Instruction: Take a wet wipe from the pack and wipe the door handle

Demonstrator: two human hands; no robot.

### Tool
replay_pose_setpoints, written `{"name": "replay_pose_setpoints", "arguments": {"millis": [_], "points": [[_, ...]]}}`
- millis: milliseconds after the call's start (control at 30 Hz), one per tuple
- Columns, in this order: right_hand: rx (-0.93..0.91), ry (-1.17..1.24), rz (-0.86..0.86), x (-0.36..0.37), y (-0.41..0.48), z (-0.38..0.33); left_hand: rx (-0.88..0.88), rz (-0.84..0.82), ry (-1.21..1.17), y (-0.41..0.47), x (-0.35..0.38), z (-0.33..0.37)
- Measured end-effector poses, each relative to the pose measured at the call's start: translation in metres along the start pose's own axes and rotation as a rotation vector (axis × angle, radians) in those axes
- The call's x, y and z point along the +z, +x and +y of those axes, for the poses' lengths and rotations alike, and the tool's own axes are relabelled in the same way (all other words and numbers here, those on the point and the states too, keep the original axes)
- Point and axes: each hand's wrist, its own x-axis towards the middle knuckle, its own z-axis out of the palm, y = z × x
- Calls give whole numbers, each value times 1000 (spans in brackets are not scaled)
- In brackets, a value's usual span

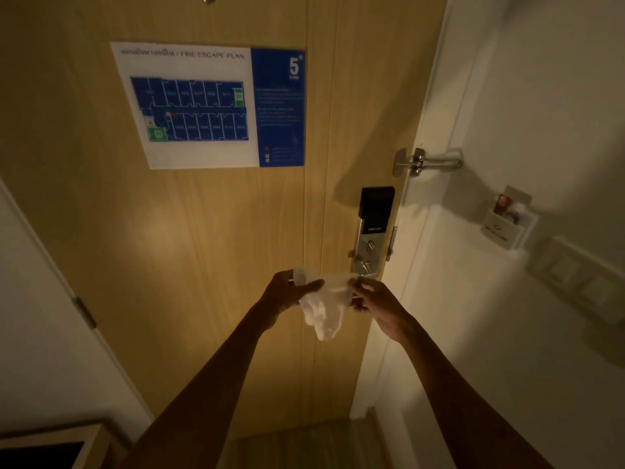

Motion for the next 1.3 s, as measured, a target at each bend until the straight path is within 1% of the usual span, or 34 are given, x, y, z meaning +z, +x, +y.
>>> {"name": "replay_pose_setpoints", "arguments": {"millis": [67,133,267,333,400,500,567,633,733,800,867,900,967,1000,1067,1133,1200,1300], "points": [[0,6,26,-13,4,-3,3,-18,56,5,8,5],[-7,33,30,-31,7,-5,-33,-67,62,9,16,7],[-1,131,13,-71,14,-5,-63,-98,-12,13,33,10],[30,180,-26,-87,18,-5,-76,-113,-60,14,40,10],[67,228,-99,-97,22,-5,-76,-126,-129,16,48,9],[97,169,-218,-109,26,-2,-110,-52,-206,20,59,8],[79,57,-279,-115,28,2,-136,30,-157,23,64,6],[48,-20,-268,-119,30,3,-157,121,-89,25,66,3],[25,-43,-166,-122,31,-1,-173,231,-39,24,67,0],[15,-36,-139,-124,35,0,-208,229,-59,21,66,-2],[-3,-36,-191,-126,37,-4,-250,147,-70,16,62,-3],[-18,-56,-232,-127,39,-9,-260,87,-35,14,61,-4],[-46,-166,-299,-125,45,-21,-278,2,97,10,60,-4],[-57,-248,-304,-123,48,-28,-287,-9,141,10,61,-2],[-77,-435,-278,-118,56,-41,-294,-12,162,11,65,4],[-137,-607,-296,-114,63,-52,-282,-58,213,13,68,12],[-214,-715,-333,-109,65,-64,-229,-101,290,16,71,19],[-326,-823,-380,-105,69,-80,-117,-95,319,23,78,29]]}}
